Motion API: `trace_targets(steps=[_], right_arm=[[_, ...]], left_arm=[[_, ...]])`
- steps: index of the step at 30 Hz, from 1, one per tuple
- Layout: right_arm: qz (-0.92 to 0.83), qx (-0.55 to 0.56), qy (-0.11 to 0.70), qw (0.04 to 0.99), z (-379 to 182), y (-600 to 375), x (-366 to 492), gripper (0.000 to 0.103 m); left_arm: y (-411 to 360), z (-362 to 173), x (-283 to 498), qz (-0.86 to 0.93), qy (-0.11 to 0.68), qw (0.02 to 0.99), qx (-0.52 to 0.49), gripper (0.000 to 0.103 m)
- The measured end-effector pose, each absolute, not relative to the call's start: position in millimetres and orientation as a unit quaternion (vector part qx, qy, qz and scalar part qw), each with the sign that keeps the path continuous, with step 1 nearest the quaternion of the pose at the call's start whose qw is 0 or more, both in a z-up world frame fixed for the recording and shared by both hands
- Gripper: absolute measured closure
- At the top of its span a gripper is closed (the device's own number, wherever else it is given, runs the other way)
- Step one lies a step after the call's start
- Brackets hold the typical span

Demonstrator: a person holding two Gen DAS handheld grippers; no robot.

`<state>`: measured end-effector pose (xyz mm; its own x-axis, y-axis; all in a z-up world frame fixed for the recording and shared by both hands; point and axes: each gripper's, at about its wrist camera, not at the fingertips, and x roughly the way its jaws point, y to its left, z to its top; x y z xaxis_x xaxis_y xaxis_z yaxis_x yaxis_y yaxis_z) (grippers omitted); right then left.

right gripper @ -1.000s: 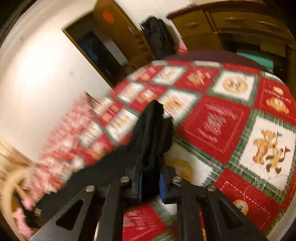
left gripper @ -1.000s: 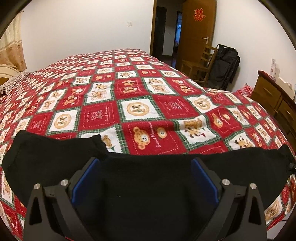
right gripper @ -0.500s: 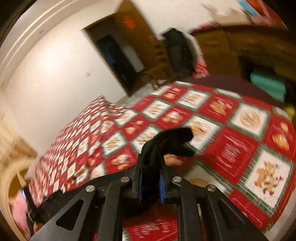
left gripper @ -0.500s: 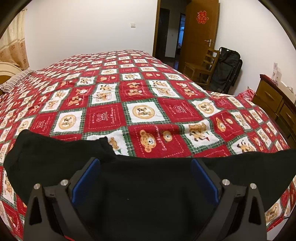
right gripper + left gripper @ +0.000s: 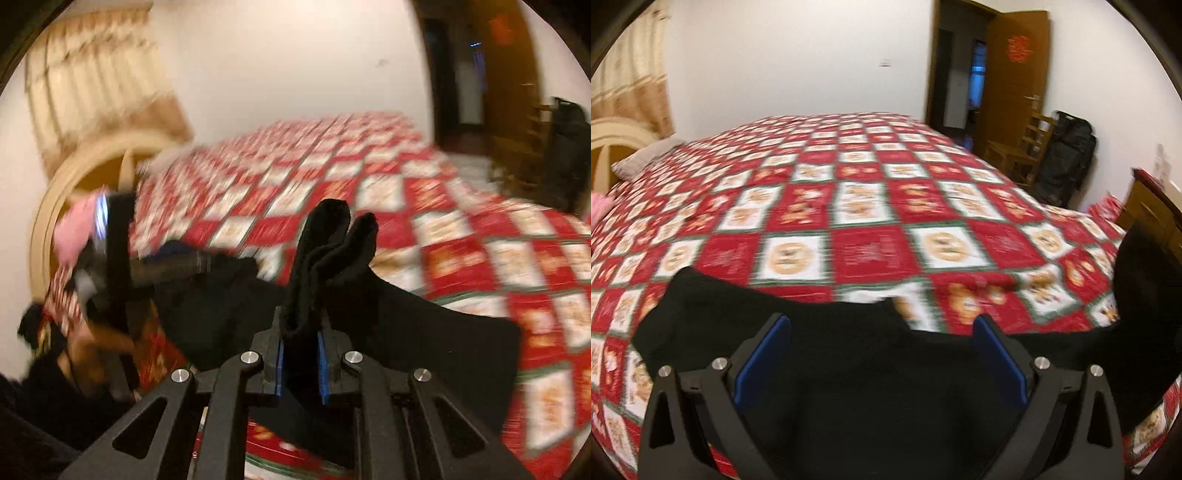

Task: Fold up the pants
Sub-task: 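Fold the grasped pants end over toward the left tool with the right tool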

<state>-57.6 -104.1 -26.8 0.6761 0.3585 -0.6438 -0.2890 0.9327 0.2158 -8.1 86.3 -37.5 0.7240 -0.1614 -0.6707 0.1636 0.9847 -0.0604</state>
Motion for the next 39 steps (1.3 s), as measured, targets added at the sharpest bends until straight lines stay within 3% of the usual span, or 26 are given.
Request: trace_targets(steps=[5, 12, 13, 14, 16, 20, 24, 25, 26, 28, 33, 39], right_arm=[[0.207, -0.045, 0.402, 0.891, -86, -33, -48, 0.089], [0.174, -0.095, 0.381, 0.903, -95, -12, -46, 0.085], [0.176, -0.097, 0.383, 0.902, -96, -8, -44, 0.075], [0.184, -0.1, 0.385, 0.899, -99, -4, -43, 0.056], [0.224, -0.103, 0.379, 0.892, -97, 3, -49, 0.036], [0.296, -0.082, 0.347, 0.886, -79, -1, -64, 0.036], [0.299, 0.021, 0.326, 0.897, -50, -58, -64, 0.036], [0.269, 0.051, 0.319, 0.907, -41, -85, -63, 0.046], [0.241, 0.068, 0.318, 0.915, -36, -106, -62, 0.064], [0.165, 0.073, 0.324, 0.929, -32, -145, -56, 0.076], [0.013, 0.032, 0.354, 0.935, -42, -204, -59, 0.076], [-0.011, 0.13, 0.375, 0.918, -63, -241, -78, 0.074]], left_arm=[[135, -41, -3, -0.043, 0.365, 0.929, -0.033, 0.002], [143, -50, 4, -0.038, 0.366, 0.929, -0.029, 0.002], [141, -51, 5, -0.041, 0.367, 0.929, -0.027, 0.002], [139, -52, 6, -0.044, 0.368, 0.929, -0.023, 0.002], [137, -54, 6, -0.047, 0.371, 0.927, -0.017, 0.002], [135, -53, 6, -0.049, 0.374, 0.926, -0.013, 0.002], [127, -44, 1, -0.071, 0.364, 0.929, -0.003, 0.002], [123, -41, -2, -0.076, 0.359, 0.93, 0.004, 0.002], [117, -38, -4, -0.084, 0.354, 0.931, 0.012, 0.002], [102, -33, -9, -0.11, 0.348, 0.931, 0.022, 0.002], [62, -34, -21, -0.16, 0.347, 0.922, 0.057, 0.002], [52, -46, -27, -0.182, 0.379, 0.907, 0.044, 0.002]])
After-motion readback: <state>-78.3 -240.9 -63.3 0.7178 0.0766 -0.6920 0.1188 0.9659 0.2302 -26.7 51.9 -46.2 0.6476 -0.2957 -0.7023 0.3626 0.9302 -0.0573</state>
